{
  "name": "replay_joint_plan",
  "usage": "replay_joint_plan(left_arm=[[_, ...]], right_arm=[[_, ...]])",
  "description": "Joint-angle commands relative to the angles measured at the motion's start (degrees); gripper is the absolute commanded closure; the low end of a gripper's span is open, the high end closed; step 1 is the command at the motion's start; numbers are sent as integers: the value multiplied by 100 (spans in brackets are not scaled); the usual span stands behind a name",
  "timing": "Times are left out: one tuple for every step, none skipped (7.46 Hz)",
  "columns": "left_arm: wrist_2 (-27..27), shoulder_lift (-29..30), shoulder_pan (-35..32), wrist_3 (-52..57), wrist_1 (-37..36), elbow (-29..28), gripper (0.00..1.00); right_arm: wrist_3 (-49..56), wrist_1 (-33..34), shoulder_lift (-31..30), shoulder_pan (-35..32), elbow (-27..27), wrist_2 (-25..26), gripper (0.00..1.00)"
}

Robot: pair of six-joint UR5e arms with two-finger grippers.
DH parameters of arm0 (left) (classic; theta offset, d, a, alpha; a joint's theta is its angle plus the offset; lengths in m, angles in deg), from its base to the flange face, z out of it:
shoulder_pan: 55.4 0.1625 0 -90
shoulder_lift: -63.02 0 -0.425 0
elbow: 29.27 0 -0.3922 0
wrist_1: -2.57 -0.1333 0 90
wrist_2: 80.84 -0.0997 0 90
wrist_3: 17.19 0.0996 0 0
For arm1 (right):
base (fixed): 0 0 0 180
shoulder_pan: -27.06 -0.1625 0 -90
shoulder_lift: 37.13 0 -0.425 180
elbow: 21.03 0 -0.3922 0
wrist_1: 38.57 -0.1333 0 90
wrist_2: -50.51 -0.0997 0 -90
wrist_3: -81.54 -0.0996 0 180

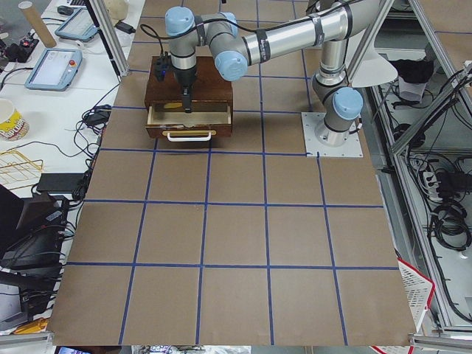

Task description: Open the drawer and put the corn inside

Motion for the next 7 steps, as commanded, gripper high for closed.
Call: replay_joint_plan(left_arm=[[-48, -215, -43, -528, 173, -94, 0], [13, -285, -191, -948, 269, -190, 0], [-4, -469, -497, -1031, 366, -218, 0], [-21, -601, -770, -1232, 375, -192, 0], [-30, -593, -1086, -1512, 367, -165, 0], [-13, -654, -1437, -1706, 384, -87, 0], [-21, -672, -1719, -1813, 376, -8, 0]], right_arm=[[0, 8, 0, 0, 0, 0, 0], [0, 0, 0, 0, 0, 0, 0], [0, 0, 0, 0, 0, 0, 0], [0, 0, 0, 0, 0, -9, 0], [0, 0, 0, 0, 0, -9, 0], [0, 0, 0, 0, 0, -18, 0], [0, 0, 0, 0, 0, -9, 0]])
